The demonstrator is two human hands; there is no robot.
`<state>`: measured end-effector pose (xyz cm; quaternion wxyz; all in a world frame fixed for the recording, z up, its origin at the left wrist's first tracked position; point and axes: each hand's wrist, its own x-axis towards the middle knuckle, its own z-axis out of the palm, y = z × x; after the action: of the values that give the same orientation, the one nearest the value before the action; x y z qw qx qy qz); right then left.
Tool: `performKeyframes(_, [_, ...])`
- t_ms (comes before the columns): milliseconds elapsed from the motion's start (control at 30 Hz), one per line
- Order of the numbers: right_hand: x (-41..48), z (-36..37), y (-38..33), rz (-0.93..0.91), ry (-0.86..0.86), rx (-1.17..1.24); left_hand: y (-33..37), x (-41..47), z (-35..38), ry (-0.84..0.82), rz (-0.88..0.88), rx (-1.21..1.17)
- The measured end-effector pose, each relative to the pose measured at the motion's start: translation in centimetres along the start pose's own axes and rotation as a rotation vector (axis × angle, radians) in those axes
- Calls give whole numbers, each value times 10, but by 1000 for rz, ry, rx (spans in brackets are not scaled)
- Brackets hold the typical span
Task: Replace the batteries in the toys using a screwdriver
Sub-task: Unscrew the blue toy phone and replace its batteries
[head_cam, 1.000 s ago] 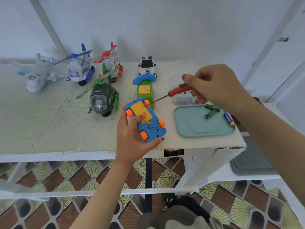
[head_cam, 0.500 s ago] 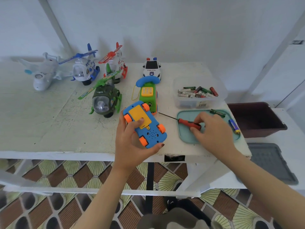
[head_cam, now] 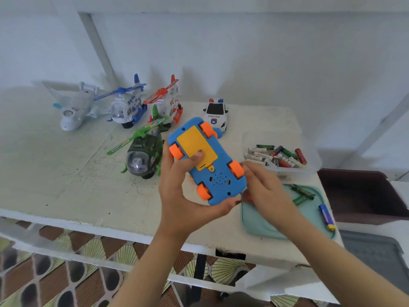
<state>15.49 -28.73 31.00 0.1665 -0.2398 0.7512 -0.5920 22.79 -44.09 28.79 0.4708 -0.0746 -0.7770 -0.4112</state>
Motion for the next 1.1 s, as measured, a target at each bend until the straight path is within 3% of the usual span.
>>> performKeyframes(67, [7,-2,-14,216,-316,414,1,9,7,40,17,-35])
performKeyframes(133, [14,-3,-18,275,-551,734,1,16,10,64,47,-49])
performKeyframes(200, [21,-3,-16,281,-669,933,-1,22,10,60,49,-53])
performKeyframes(333, [39,3,-17,245,-719,1060,-5,28,5,45,23,-112])
performKeyframes(500, [61,23,-28,141,-578,834,-17,25,-16,55,-111,-59])
performKeyframes(733, [87,77,-66,48,-416,494,-27,45,-86,62,-98,100])
performKeyframes(867, [105,132,-90,-30,-360,430,-51,63,-144,23,-247,140])
performKeyframes(1100, [124,229,-100,24,-286,343,-103,66,-237,-144,-567,121])
